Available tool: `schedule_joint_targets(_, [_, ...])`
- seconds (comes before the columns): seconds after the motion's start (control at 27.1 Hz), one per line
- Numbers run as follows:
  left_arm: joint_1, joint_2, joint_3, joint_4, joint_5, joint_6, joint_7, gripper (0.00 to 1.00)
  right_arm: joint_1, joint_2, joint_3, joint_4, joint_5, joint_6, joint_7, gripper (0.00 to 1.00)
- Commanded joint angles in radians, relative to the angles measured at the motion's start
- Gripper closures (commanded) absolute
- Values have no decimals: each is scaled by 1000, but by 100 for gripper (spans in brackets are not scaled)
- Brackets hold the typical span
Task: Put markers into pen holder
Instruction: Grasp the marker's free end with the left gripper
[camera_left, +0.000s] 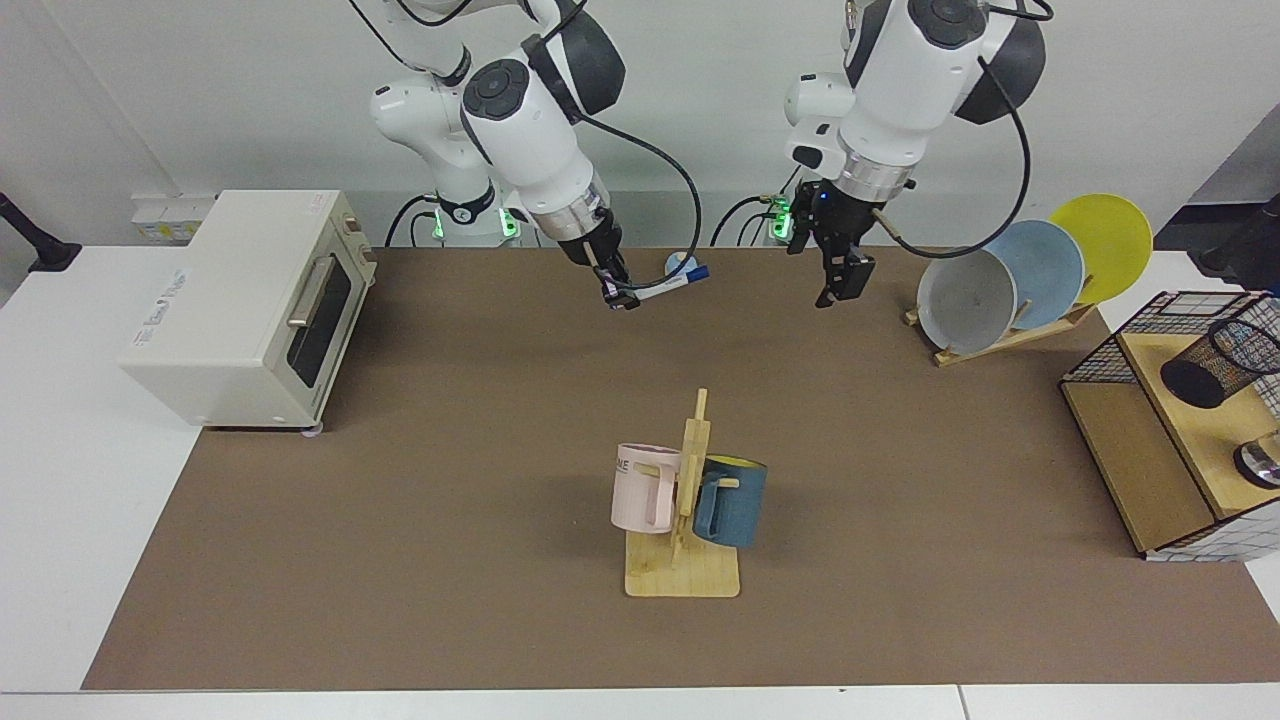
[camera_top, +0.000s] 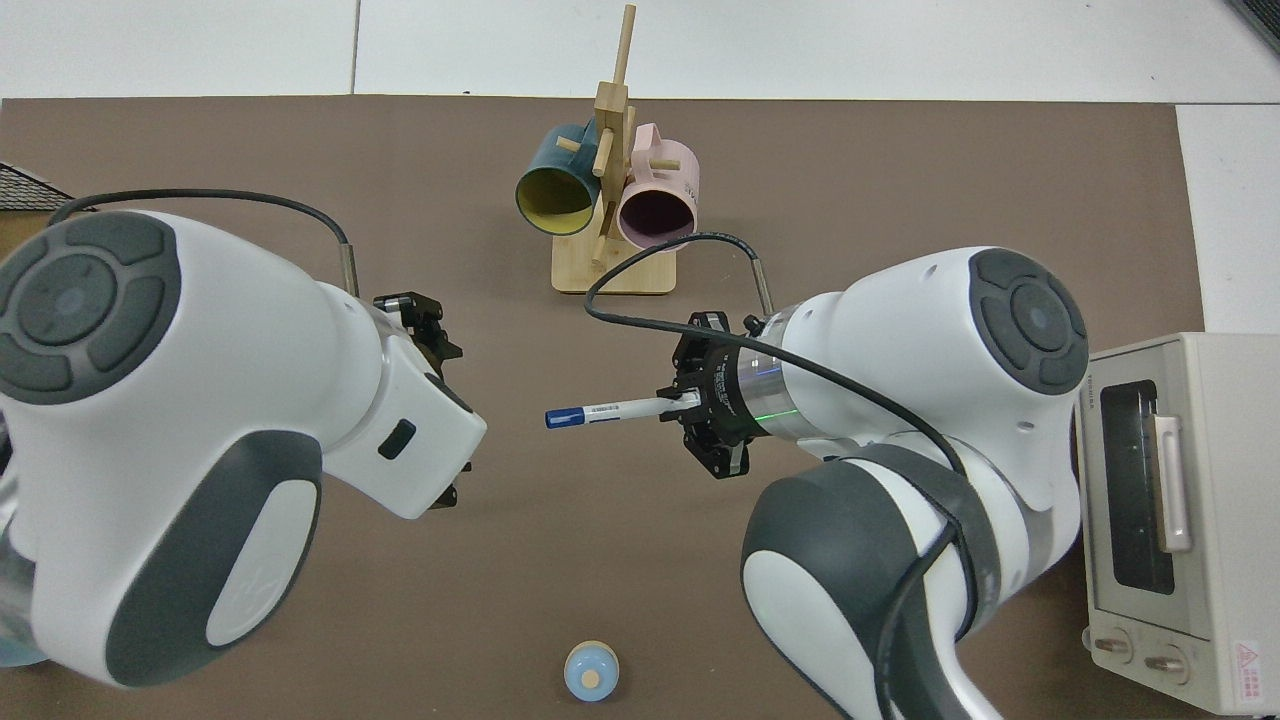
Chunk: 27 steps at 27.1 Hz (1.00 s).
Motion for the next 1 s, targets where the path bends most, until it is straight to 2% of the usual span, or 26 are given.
schedule_joint_targets(0.0, [-36, -22, 19, -45, -23, 38, 11, 1, 4, -3, 7, -7, 21, 38, 36, 100])
schedule_joint_targets(0.15, [-37, -38, 17, -79, -28, 60, -17, 1, 10, -3, 6, -7, 70, 42, 31, 100])
schedule_joint_targets(0.29, [-37, -44, 13, -93, -36, 84, -22, 2, 10, -3, 7, -9, 74, 46, 26, 100])
schedule_joint_targets(0.48, [-37, -44, 11, -94, -39, 84, -60, 9, 22, -3, 6, -9, 74, 47, 23, 100])
schedule_joint_targets(0.85, [-45, -44, 11, -94, -39, 95, -75, 17, 45, -3, 7, -19, 65, 46, -4, 100])
schedule_joint_targets(0.96, [-46, -44, 11, -94, -39, 95, -83, 26, 45, -1, 7, -19, 65, 46, -6, 100])
